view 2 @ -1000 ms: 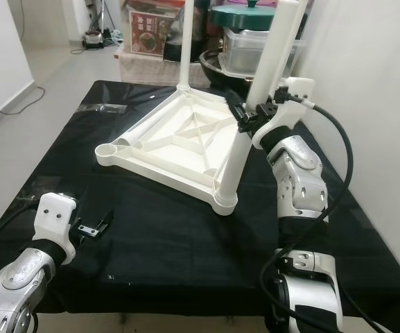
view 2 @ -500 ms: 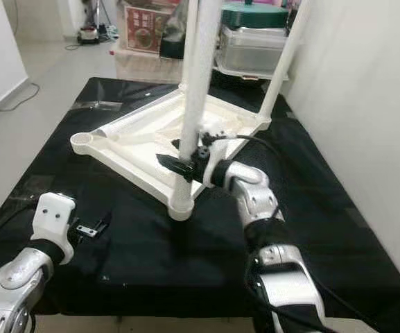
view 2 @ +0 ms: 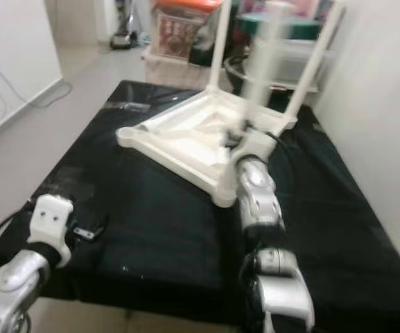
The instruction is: Building children table
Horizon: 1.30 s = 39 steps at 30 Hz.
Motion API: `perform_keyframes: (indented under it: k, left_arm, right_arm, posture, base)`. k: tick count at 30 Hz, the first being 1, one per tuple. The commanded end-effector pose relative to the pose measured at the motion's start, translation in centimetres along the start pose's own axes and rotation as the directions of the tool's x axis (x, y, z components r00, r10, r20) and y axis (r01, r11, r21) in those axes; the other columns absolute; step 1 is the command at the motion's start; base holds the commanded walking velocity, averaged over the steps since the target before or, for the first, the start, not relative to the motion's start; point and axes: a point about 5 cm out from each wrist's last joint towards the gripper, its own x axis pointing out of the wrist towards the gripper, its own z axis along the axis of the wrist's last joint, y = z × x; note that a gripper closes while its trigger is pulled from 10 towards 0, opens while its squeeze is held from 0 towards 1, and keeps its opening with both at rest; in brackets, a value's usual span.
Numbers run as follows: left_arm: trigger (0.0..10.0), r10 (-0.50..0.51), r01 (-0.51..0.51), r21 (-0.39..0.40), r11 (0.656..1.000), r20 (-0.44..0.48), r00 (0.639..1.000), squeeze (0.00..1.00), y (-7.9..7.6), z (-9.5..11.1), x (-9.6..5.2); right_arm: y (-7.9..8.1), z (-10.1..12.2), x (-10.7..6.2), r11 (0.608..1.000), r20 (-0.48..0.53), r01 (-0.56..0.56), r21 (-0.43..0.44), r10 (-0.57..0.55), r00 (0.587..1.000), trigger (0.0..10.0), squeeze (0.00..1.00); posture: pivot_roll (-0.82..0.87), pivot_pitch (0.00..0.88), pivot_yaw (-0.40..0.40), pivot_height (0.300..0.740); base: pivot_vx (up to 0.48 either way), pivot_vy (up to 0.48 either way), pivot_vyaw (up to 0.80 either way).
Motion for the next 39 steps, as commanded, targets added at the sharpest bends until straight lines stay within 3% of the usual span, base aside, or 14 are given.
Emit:
perform_keyframes:
  k: [1, 5, 6, 11, 12, 16, 17, 20, 23, 25, 27, 28, 30, 39]
  left_arm:
    - [10.0, -0.010, 0.010, 0.012, 1.000, -0.008, 1.000, 0.00, -0.1, 0.0, 0.0]
    - [10.0, -0.013, 0.013, 0.015, 1.000, -0.011, 1.000, 0.00, -0.1, -0.1, 0.0]
    - [10.0, -0.015, 0.015, 0.016, 1.000, -0.012, 1.000, 0.00, -0.1, -0.1, 0.0]
    - [10.0, -0.020, 0.020, 0.018, 1.000, -0.011, 1.000, 0.00, -0.2, -0.1, 0.1]
    - [10.0, -0.021, 0.021, 0.018, 1.000, -0.012, 1.000, 0.00, -0.2, -0.1, 0.1]
    - [10.0, -0.021, 0.021, 0.017, 1.000, -0.011, 1.000, 0.00, -0.2, -0.1, 0.2]
    - [10.0, -0.020, 0.020, 0.017, 1.000, -0.010, 1.000, 0.00, -0.2, -0.1, 0.2]
    - [10.0, -0.018, 0.018, 0.016, 1.000, -0.008, 1.000, 0.00, -0.1, 0.0, 0.2]
    - [10.0, -0.015, 0.015, 0.015, 1.000, -0.003, 1.000, 0.00, -0.2, 0.0, 0.3]
    - [10.0, -0.015, 0.015, 0.015, 1.000, -0.003, 1.000, 0.00, -0.2, 0.0, 0.3]
    - [10.0, -0.016, 0.016, 0.016, 1.000, -0.002, 1.000, 0.00, -0.2, 0.1, 0.4]
    - [10.0, -0.016, 0.016, 0.016, 1.000, -0.002, 1.000, 0.00, -0.2, 0.1, 0.4]
    - [10.0, -0.017, 0.017, 0.019, 1.000, -0.001, 1.000, 0.00, -0.2, 0.1, 0.5]
    - [10.0, -0.014, 0.014, 0.024, 1.000, -0.001, 1.000, 0.00, -0.1, 0.1, 0.4]
  right_arm:
    - [-2.7, -2.0, -1.5, 0.979, -0.054, 0.140, -0.151, -0.149, 0.987, 0.0, 0.00]
    - [-3.4, -2.4, -3.7, 0.970, -0.078, 0.147, -0.192, -0.164, 0.983, 1.3, 0.00]
    - [-3.2, -2.0, -4.0, 0.970, -0.066, 0.143, -0.195, -0.158, 0.985, 10.0, 0.00]
    - [-2.6, -0.4, -3.6, 0.979, -0.021, 0.144, -0.146, -0.148, 0.989, 10.0, 0.00]
    - [-2.1, 0.7, -2.9, 0.989, 0.023, 0.108, -0.104, -0.106, 0.994, 10.0, 1.00]
    - [-1.3, 2.2, -1.9, 0.997, 0.084, 0.032, -0.070, -0.027, 0.996, 10.0, 1.00]
    - [-0.6, 3.9, -0.8, 0.997, 0.146, -0.078, -0.022, 0.080, 0.986, 10.0, 0.00]
    - [0.4, 5.3, -0.2, 0.965, 0.173, -0.261, 0.018, 0.255, 0.951, 10.0, 0.00]
    - [3.1, 5.7, -1.8, 0.642, 0.154, -0.765, 0.047, 0.752, 0.640, 10.0, 0.00]
    - [3.1, 5.7, -1.8, 0.642, 0.154, -0.765, 0.047, 0.752, 0.640, 10.0, 0.00]
    - [4.5, 3.7, -4.1, 0.355, 0.069, -0.933, 0.050, 0.931, 0.358, 10.0, 0.00]
    - [4.5, 3.7, -4.1, 0.355, 0.069, -0.933, 0.050, 0.931, 0.358, 10.0, 0.00]
    - [5.8, 1.6, -5.5, 0.176, -0.011, -0.982, 0.068, 0.984, 0.175, 10.0, 0.00]
    - [7.4, 0.1, -5.6, 0.134, -0.046, -0.989, 0.061, 0.990, 0.131, 10.0, 0.00]
  posture:
    - [0.10, 0.000, -0.089, 0.740]
    - [0.08, 0.000, -0.078, 0.740]
    - [0.07, 0.000, -0.073, 0.740]
    - [0.07, 0.000, -0.071, 0.740]
    - [0.08, 0.000, -0.075, 0.740]
    - [0.08, 0.000, -0.080, 0.740]
    - [0.08, 0.000, -0.082, 0.740]
    - [0.09, 0.000, -0.085, 0.740]
    - [0.10, 0.000, -0.096, 0.740]
    - [0.10, 0.000, -0.096, 0.740]
    - [0.11, 0.000, -0.099, 0.740]
    - [0.11, 0.000, -0.099, 0.740]
    - [0.13, 0.000, -0.108, 0.740]
    - [0.14, 0.000, -0.111, 0.740]
  base:
    - [0.000, 0.000, 0.00]
    - [0.000, 0.000, 0.00]
    - [0.000, 0.000, 0.00]
    - [0.000, 0.000, 0.00]
    - [0.000, 0.000, 0.00]
    - [0.000, 0.000, 0.00]
    - [0.000, 0.000, 0.00]
    - [0.000, 0.000, 0.00]
    - [0.000, 0.000, 0.00]
    - [0.000, 0.000, 0.00]
    - [0.000, 0.000, 0.00]
    - [0.000, 0.000, 0.00]
    - [0.000, 0.000, 0.00]
    - [0.000, 0.000, 0.00]
